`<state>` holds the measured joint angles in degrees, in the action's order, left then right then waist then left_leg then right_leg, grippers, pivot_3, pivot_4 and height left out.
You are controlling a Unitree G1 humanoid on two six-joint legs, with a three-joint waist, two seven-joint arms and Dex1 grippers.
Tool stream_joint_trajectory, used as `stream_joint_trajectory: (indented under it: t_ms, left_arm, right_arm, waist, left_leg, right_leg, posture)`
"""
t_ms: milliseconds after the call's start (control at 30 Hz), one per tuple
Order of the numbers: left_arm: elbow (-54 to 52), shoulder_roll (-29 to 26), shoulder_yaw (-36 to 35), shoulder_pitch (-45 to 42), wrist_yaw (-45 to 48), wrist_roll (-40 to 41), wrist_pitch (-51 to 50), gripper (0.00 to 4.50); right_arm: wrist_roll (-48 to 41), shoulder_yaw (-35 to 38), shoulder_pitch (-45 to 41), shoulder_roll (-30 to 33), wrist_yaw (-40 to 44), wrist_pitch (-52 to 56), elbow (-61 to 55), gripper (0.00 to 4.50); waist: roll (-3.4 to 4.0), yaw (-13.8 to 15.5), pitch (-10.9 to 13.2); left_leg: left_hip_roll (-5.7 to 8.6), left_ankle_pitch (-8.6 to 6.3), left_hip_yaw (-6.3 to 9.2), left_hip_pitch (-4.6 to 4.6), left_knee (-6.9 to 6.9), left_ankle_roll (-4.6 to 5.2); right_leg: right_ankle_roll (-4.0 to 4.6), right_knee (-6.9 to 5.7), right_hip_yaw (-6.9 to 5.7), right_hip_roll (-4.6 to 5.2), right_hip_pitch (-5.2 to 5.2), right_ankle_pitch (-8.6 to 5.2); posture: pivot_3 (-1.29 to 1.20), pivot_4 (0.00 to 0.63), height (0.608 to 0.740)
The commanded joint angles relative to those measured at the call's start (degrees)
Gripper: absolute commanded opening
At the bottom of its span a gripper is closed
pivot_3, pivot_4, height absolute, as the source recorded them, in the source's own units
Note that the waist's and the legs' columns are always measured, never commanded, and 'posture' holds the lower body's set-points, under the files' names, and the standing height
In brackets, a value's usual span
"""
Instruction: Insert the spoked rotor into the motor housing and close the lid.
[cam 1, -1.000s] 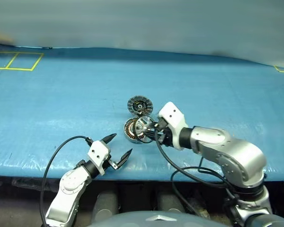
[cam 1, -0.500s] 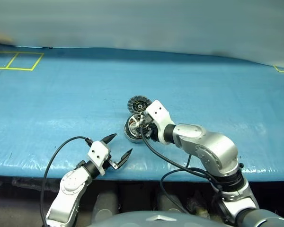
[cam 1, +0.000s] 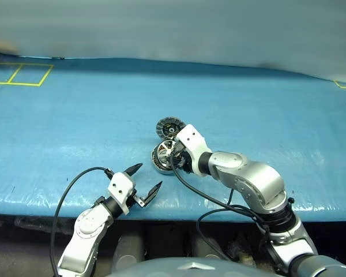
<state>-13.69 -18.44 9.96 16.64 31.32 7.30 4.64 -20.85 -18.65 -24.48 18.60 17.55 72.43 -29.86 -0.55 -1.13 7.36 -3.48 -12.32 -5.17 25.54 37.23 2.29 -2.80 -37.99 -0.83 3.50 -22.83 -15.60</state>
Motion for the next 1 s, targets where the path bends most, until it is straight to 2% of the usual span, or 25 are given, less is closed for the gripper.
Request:
stream_joint_trajectory:
  t_ms: [33, 233, 267, 333, 600, 767, 1000]
  left_arm:
    - [-1.7, -0.2, 0.3, -0.1, 0.2, -0.2, 1.3, 4.50]
    - [-2.0, -0.4, 0.3, 0.3, 0.3, -0.1, 1.2, 4.50]
    - [-2.0, -0.4, 0.3, 0.3, 0.3, 0.0, 1.2, 4.50]
    - [-2.0, -0.4, 0.3, 0.2, 0.3, -0.1, 1.1, 4.50]
    - [-2.3, -0.4, 0.4, 0.2, 0.3, -0.1, 0.9, 4.50]
    - [-2.6, -0.6, 0.2, 0.3, 0.2, -0.1, 0.7, 4.50]
    - [-2.8, -0.6, 0.3, 0.1, 0.1, -0.1, 0.5, 4.50]
  right_arm:
    - [-0.2, 0.3, -1.0, 0.0, 0.2, 0.0, -2.5, 3.23]
    - [-1.9, 4.1, -1.6, -0.6, 0.2, 2.3, -6.2, 3.23]
    - [-2.0, 4.7, -1.5, -1.0, -0.1, 2.2, -6.2, 3.06]
    - [-1.7, 5.1, -0.9, -1.8, -0.7, 1.1, -4.7, 2.65]
    - [1.1, 3.1, 2.9, -8.2, -3.6, -8.2, 1.9, 0.04]
    - [3.7, 2.9, 5.7, -9.5, -4.6, -13.6, 6.2, 0.02]
    - [5.1, 3.8, 7.8, -9.9, -4.8, -15.9, 8.8, 0.02]
  waist:
    - [0.00, 0.0, 0.0]
    - [0.00, 0.0, 0.0]
    - [0.00, 0.0, 0.0]
    - [0.00, 0.0, 0.0]
    - [0.00, -0.1, 0.0]
    - [0.00, 0.0, 0.0]
    - [0.01, -0.1, 0.0]
  left_leg:
    - [0.00, 0.00, 0.00, 0.00, 0.00, 0.00]
    - [0.00, 0.00, 0.00, 0.00, 0.00, 0.00]
    - [-0.01, 0.00, 0.00, 0.00, 0.00, 0.00]
    - [-0.01, 0.00, 0.01, -0.01, 0.00, 0.00]
    - [-0.01, 0.00, -0.02, 0.00, -0.01, 0.00]
    - [0.00, 0.00, -0.02, -0.02, 0.02, 0.00]
    - [-0.02, 0.00, -0.05, -0.03, 0.02, 0.00]
  right_leg:
    - [0.00, 0.00, 0.00, 0.00, 0.00, 0.00]
    - [0.00, -0.01, 0.00, 0.00, 0.00, 0.00]
    - [0.00, -0.01, 0.00, 0.00, -0.01, 0.00]
    - [0.01, -0.01, -0.01, 0.00, -0.01, 0.00]
    - [-0.14, -0.03, 0.02, -0.01, 0.06, 0.08]
    - [-0.32, -0.01, 0.00, -0.02, -0.02, 0.18]
    - [-0.32, -0.02, 0.03, -0.04, -0.01, 0.18]
  posture:
    - [0.00, 0.150, 0.740]
    - [0.00, 0.150, 0.740]
    - [0.00, 0.150, 0.740]
    - [0.00, 0.150, 0.740]
    - [0.00, 0.150, 0.740]
    - [0.00, 0.150, 0.740]
    - [0.00, 0.150, 0.740]
